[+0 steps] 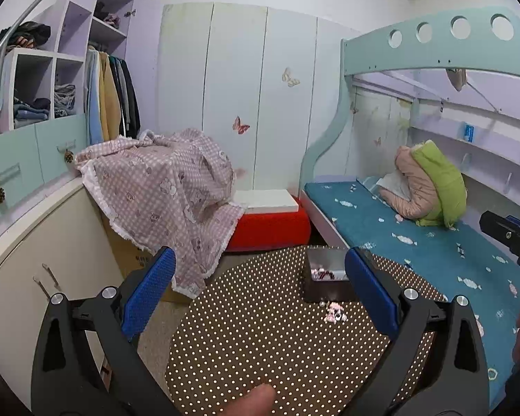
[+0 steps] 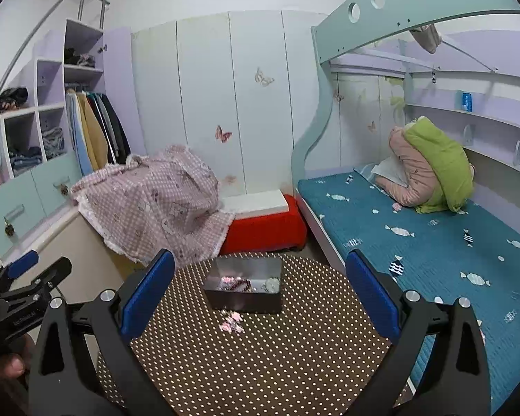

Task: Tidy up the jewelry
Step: 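Withdraw both grippers from the box back over the table, then grasp a pink charm with the left gripper while the right grasps a pearl earring, then carry the charm and earring into the metal box with both grippers, then open both grippers inside the box and lift them out, then move both grippers back toward the remaining jewelry beside the box, then grasp a pearl earring with the left gripper while the right grasps a white charm, then carry the earring and charm over the metal box with both grippers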

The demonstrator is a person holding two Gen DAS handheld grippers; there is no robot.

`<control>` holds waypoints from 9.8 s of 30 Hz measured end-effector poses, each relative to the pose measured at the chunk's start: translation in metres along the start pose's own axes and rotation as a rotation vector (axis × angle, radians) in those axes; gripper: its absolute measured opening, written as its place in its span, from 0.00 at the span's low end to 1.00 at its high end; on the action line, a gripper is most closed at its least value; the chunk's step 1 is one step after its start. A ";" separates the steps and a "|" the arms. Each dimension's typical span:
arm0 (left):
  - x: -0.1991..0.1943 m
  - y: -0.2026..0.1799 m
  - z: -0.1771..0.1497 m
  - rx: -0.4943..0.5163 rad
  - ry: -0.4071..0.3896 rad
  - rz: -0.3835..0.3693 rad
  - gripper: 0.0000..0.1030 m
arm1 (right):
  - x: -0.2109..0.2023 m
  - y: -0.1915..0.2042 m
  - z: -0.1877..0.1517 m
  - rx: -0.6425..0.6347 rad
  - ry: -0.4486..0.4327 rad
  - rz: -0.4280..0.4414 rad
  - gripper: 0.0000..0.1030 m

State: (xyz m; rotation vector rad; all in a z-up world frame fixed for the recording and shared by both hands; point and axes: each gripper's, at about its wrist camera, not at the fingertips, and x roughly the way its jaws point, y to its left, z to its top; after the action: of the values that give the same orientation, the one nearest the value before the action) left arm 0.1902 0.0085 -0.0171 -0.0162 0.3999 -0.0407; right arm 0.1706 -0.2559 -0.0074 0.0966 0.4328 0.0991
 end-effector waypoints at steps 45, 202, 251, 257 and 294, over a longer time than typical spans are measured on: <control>0.200 -0.059 -0.106 0.103 0.433 -0.087 0.95 | 0.219 -0.001 -0.130 -0.225 0.512 0.165 0.03; 0.056 -0.007 0.011 -0.004 0.037 -0.022 0.95 | 0.056 0.004 0.012 -0.081 0.005 0.110 0.92; 0.162 0.001 -0.090 -0.022 0.323 0.002 0.95 | 0.228 0.023 -0.130 -0.116 0.462 0.159 0.14; 0.193 -0.029 -0.096 0.028 0.367 -0.053 0.95 | 0.220 0.001 -0.130 -0.087 0.453 0.150 0.14; 0.238 -0.057 -0.128 0.046 0.486 -0.236 0.13 | 0.178 -0.023 -0.115 -0.081 0.435 0.179 0.14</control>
State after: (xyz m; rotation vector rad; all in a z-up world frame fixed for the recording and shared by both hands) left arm 0.3568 -0.0597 -0.2264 -0.0081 0.8814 -0.2900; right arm 0.2843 -0.2495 -0.1876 0.0328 0.8539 0.3173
